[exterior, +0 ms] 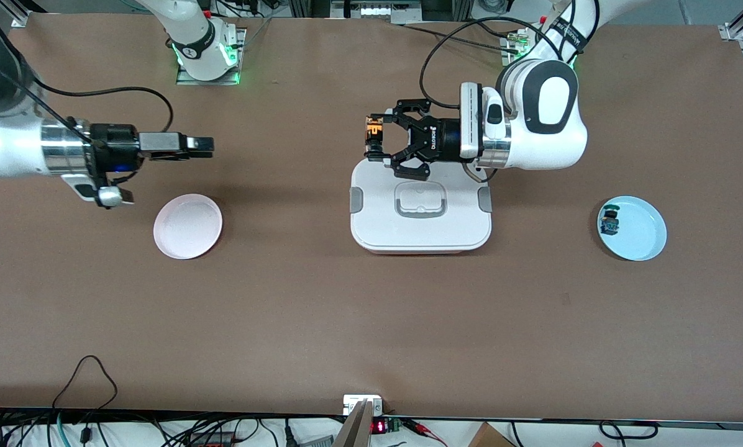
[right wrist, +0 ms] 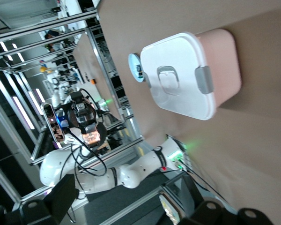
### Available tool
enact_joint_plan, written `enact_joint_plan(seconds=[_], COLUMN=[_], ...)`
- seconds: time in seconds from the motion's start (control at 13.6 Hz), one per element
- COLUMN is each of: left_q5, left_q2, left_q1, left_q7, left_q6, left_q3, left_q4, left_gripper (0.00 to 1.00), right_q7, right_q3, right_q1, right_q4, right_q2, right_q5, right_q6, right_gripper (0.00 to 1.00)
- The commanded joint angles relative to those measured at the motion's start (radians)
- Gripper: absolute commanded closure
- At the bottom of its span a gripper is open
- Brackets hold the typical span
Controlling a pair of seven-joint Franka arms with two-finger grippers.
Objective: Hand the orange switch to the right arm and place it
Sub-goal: 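Reach the right gripper toward the orange switch in the left gripper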
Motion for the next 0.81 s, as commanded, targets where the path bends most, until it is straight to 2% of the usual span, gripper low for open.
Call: enact_joint_plan(seconds=[0.0,0.44,0.73], left_q5=[-0.035,-0.035,-0.035], left_q2=[-0.016,-0.014,-0.014], left_q1=[0.010,0.010,0.010], left_q7=[0.057,0.059,0.059], left_q6=[0.006,0.006,0.006], left_q3=[-0.014,-0.014,-0.014], left_q4=[-0.008,-0.007,-0.005], left_gripper=[1.00,1.00,1.00], right_q7=[-0.031,-0.031,-0.100], right_q3=[0.002,0.002,0.001], right_q1=[0.058,0.202,0.330], right_q4=[-0.027,-0.026,-0.016], right_q2=[0.021,0.067,0.110], right_q5=[0.112,0.381,0.490], right_q6=[0.029,0.119,0.225], right_gripper=[0.00,0.00,0.00])
